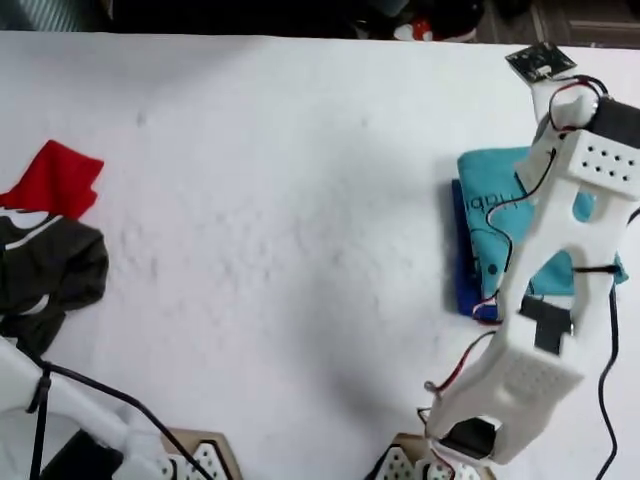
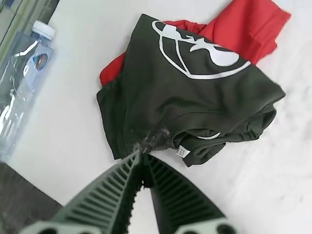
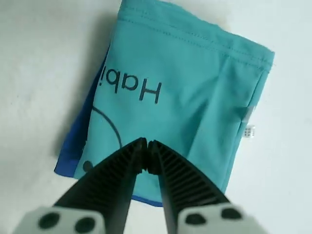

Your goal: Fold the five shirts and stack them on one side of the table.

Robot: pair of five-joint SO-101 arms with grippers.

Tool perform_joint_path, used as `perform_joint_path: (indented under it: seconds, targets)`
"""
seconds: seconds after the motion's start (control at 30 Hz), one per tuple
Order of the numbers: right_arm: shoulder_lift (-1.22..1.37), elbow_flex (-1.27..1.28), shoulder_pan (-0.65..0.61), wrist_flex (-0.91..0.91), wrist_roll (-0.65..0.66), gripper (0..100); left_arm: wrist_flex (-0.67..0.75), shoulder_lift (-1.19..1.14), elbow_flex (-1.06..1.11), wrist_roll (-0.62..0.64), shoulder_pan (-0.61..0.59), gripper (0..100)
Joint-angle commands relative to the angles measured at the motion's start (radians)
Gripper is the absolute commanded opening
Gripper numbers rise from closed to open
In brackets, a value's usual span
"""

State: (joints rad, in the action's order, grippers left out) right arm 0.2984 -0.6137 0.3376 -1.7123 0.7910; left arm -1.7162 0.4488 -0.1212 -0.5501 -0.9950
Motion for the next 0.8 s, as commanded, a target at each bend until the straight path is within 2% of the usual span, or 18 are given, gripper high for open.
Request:
perform_joint_path:
  seconds: [0.0, 0.1, 0.3, 0.47, 0.53, 0.77]
  targets:
    - [-0.17, 0.124, -0.025, -0.01, -0.002, 1.8, 0.028, -0.005, 0.035, -0.101, 0.047, 3]
    - [-0.298, 0.316, -0.047, -0.008, -0.002, 1.8, 0.032, -0.081, 0.107, -0.172, 0.073, 5]
    - [-0.53, 0.655, -0.11, -0.007, -0.002, 1.8, 0.023, -0.271, 0.106, -0.324, 0.097, 24]
    - [-0.651, 0.824, -0.13, -0.007, -0.002, 1.8, 0.025, -0.455, 0.011, -0.473, 0.156, 24]
    - [-0.684, 0.864, -0.128, -0.007, -0.006, 1.8, 0.037, -0.545, -0.029, -0.488, 0.173, 24]
    - [-0.742, 0.916, -0.128, -0.007, -0.152, 1.8, 0.044, -0.848, -0.204, -0.491, 0.226, 24]
